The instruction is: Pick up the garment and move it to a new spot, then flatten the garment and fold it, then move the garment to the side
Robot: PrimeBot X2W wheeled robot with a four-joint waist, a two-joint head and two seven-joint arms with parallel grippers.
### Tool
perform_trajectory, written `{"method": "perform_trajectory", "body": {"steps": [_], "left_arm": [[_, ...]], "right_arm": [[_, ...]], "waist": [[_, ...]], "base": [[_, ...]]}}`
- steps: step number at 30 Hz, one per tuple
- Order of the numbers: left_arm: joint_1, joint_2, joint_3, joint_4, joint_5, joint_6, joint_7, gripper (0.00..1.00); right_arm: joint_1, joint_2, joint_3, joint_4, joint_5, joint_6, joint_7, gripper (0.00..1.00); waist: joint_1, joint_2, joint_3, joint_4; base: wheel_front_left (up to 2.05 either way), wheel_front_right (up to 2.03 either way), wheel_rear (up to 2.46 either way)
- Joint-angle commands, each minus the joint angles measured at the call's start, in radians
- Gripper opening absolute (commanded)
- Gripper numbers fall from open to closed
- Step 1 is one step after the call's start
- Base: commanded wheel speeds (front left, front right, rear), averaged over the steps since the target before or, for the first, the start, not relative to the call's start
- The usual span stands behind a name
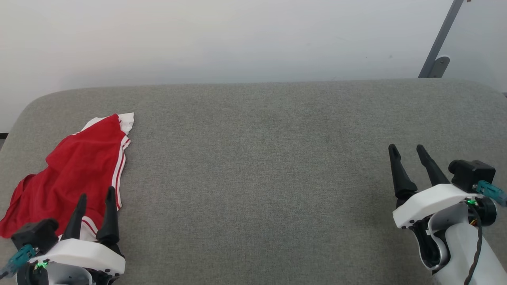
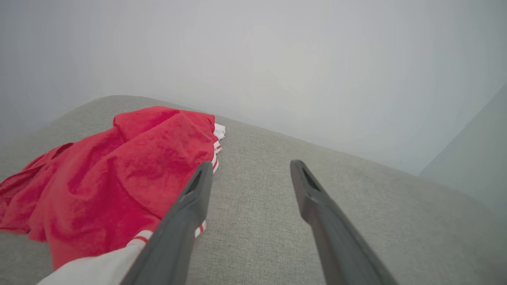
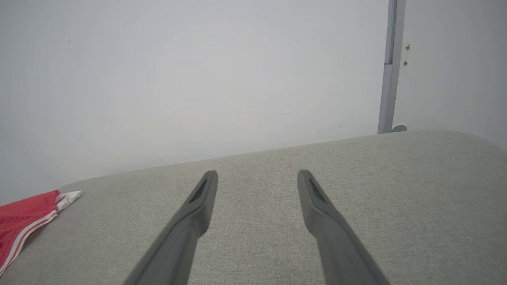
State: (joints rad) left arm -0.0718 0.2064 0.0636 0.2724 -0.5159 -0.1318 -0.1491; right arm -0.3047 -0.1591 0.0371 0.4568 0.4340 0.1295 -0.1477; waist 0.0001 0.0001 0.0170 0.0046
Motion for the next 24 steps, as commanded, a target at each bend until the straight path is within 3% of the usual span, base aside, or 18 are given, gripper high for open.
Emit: {"method": "perform_trajectory", "body": {"steps": [1, 13, 24], "left_arm": [[0.000, 0.012, -0.002, -0.007, 0.027, 0.002, -0.007, 1.00], [0.004, 0.025, -0.016, 0.019, 0.118, 0.002, -0.040, 1.00], [-0.006, 0.043, -0.040, 0.050, 0.126, 0.002, -0.064, 1.00]], "right_arm": [[-0.028, -0.007, 0.004, -0.004, -0.024, 0.002, -0.009, 1.00], [-0.033, -0.007, -0.015, 0.018, -0.134, 0.002, -0.041, 1.00], [-0.010, 0.007, -0.032, 0.012, -0.171, 0.002, -0.066, 1.00]], "waist": [[0.0000, -0.0001, 0.000, 0.000], [0.0000, -0.0001, -0.002, 0.002], [0.0000, -0.0001, 0.002, 0.002]], "base": [[0.00, 0.00, 0.00], [0.00, 0.00, 0.00], [0.00, 0.00, 0.00]]}}
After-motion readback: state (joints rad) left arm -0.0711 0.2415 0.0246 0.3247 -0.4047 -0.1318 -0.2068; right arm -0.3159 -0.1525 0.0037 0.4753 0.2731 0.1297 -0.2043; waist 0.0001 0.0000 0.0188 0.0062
